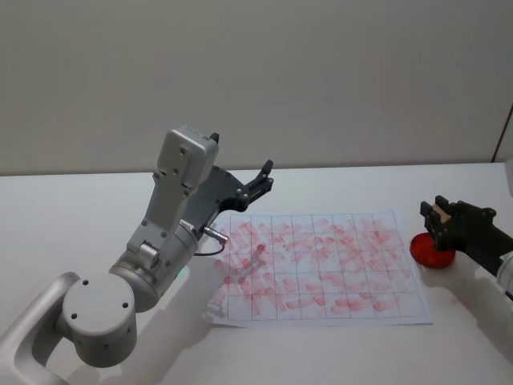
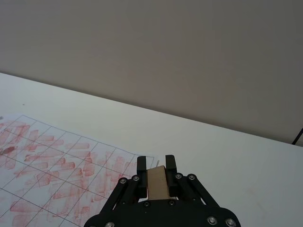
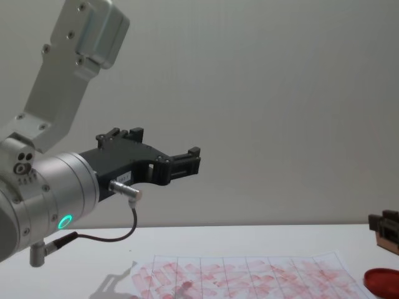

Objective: Use the one hand to pick up the stamp and affix it onto the A4 paper.

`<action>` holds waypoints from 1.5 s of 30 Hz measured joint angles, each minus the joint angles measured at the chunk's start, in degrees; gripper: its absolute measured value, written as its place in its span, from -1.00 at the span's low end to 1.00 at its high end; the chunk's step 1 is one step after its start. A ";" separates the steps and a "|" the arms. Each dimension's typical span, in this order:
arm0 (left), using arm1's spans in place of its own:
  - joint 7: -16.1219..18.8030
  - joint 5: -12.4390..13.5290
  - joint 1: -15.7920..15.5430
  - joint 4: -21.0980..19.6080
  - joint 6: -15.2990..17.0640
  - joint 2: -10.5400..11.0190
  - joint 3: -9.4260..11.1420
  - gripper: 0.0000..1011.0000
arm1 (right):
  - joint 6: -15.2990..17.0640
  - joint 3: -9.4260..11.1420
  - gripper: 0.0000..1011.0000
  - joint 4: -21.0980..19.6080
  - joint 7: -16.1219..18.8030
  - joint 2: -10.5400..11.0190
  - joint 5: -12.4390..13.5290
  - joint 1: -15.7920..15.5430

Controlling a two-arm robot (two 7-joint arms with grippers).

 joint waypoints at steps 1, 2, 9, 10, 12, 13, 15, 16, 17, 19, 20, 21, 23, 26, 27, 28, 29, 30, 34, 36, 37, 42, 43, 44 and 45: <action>0.00 0.00 0.00 0.00 0.00 0.00 0.00 0.98 | 0.10 -0.01 -0.55 0.21 0.16 -0.08 0.03 0.13; 0.00 0.00 0.00 0.00 0.00 0.00 0.00 0.98 | 0.23 -0.03 -0.55 0.65 0.36 -0.23 0.05 0.41; 0.00 0.00 0.00 0.00 0.00 0.00 0.00 0.98 | 1.07 -0.46 -0.55 4.15 2.01 -1.56 0.18 2.54; 0.00 0.00 0.00 0.00 0.00 0.00 0.00 0.98 | 1.17 -0.51 -0.55 4.46 2.18 -1.68 0.19 2.71; 0.00 0.00 0.00 0.00 0.00 0.00 0.00 0.98 | 1.28 -0.63 -0.55 5.06 2.42 -1.92 0.20 3.06; 0.00 0.00 0.00 0.00 0.00 0.00 0.00 0.98 | 1.44 -0.70 -0.55 5.50 2.61 -2.10 0.21 3.31; 0.00 0.00 0.00 0.00 0.00 0.00 0.00 0.98 | 1.59 -0.78 -0.55 5.91 2.79 -2.29 0.22 3.53; 0.00 0.00 0.00 0.00 0.00 0.00 0.00 0.98 | 1.74 -0.87 -0.55 6.31 2.91 -2.46 0.23 3.74; 0.00 0.00 0.00 0.00 0.00 0.00 0.00 0.98 | 1.81 -0.89 -0.55 6.46 2.94 -2.53 0.23 3.81; 0.00 0.00 0.00 0.00 0.00 0.00 0.00 0.98 | 1.98 -0.94 -0.55 6.72 3.01 -2.64 0.23 3.95; 0.00 0.00 0.00 0.00 0.00 0.00 0.00 0.98 | 2.10 -0.97 -0.55 6.82 3.06 -2.69 0.23 4.00; 0.00 0.00 0.00 0.00 0.00 0.00 0.00 0.98 | 2.25 -1.02 -0.55 7.04 3.13 -2.79 0.23 4.13; 0.00 0.00 0.00 0.00 0.00 0.00 0.00 0.98 | 2.52 -1.08 -0.55 7.30 3.23 -2.93 0.23 4.29; 0.00 0.00 0.00 0.00 0.00 0.00 0.00 0.98 | 2.76 -1.13 -0.55 7.55 3.31 -3.05 0.18 4.45; 0.00 0.00 0.00 0.00 0.00 0.00 0.00 0.98 | 2.82 -1.14 -0.55 7.61 3.32 -3.08 0.16 4.49; 0.00 0.00 0.00 0.00 0.00 0.00 0.00 0.98 | 2.88 -1.15 -0.55 7.66 3.33 -3.10 0.14 4.52; 0.00 0.00 0.00 0.00 0.00 0.00 0.00 0.98 | 2.94 -1.17 -0.55 7.70 3.35 -3.12 0.12 4.56; 0.00 0.00 0.00 0.00 0.00 0.00 0.00 0.98 | 3.02 -1.19 -0.52 7.80 3.37 -3.17 0.09 4.62; 0.00 0.00 0.00 0.00 0.00 0.00 0.00 0.98 | 3.19 -1.25 -0.33 7.99 3.43 -3.25 0.03 4.72; 0.00 0.00 0.00 0.00 0.00 0.00 0.00 0.98 | 3.27 -1.27 -0.19 8.06 3.46 -3.29 0.00 4.79; 0.00 0.00 0.00 0.00 0.00 0.00 0.00 0.98 | 3.30 -1.27 -0.16 8.09 3.47 -3.30 -0.01 4.80; 0.00 0.00 0.00 0.00 0.00 0.00 0.00 0.98 | 3.43 -1.29 0.16 8.23 3.51 -3.36 -0.05 4.87; 0.00 0.00 0.00 0.00 0.00 0.00 0.00 0.98 | 3.45 -1.30 0.23 8.26 3.52 -3.37 -0.06 4.89; 0.00 0.00 0.00 0.00 0.00 0.00 0.00 0.98 | 3.47 -1.31 0.28 8.29 3.53 -3.38 -0.07 4.91; 0.00 0.00 0.00 0.00 0.00 0.00 0.00 0.98 | 3.47 -1.31 0.35 8.29 3.53 -3.38 -0.07 4.91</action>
